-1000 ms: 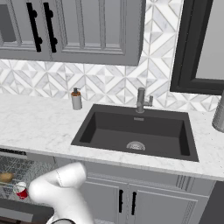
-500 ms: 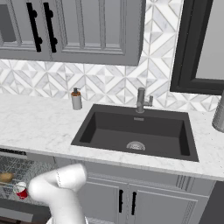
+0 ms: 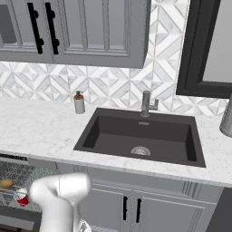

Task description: Pick up the cup and bowl from the counter, place them in the dishwasher, and close the dishwasher door.

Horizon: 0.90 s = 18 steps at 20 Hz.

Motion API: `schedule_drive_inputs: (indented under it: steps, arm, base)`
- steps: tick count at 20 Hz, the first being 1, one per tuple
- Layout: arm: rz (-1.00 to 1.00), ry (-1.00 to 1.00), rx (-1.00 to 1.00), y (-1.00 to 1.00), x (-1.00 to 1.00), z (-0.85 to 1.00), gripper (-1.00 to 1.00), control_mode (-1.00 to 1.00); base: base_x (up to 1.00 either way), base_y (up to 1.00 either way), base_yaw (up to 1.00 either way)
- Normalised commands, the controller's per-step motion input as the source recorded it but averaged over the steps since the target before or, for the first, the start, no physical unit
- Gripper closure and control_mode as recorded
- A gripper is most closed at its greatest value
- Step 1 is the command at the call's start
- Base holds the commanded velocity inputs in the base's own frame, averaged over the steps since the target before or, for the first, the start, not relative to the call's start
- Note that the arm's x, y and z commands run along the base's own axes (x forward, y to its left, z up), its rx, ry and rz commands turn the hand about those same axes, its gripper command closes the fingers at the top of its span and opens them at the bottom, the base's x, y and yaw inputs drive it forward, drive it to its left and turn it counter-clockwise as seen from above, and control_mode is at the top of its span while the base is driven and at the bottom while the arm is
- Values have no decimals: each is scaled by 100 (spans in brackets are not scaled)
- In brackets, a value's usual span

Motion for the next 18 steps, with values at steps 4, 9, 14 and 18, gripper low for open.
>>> schedule_drive_inputs:
  steps: [4, 9, 14, 18]
  arm:
    - [0, -28, 0, 61, 46, -82, -100, -100]
    - [0, -22, -2, 64, 30, -85, -100, -100]
    - [0, -6, -4, 57, 0, -43, -100, -100]
    - [-3, -3, -2, 67, 1, -22, -100, -100]
  base:
    - [0, 0, 0]
    - [0, 0, 0]
    - [0, 0, 0]
    - [0, 0, 0]
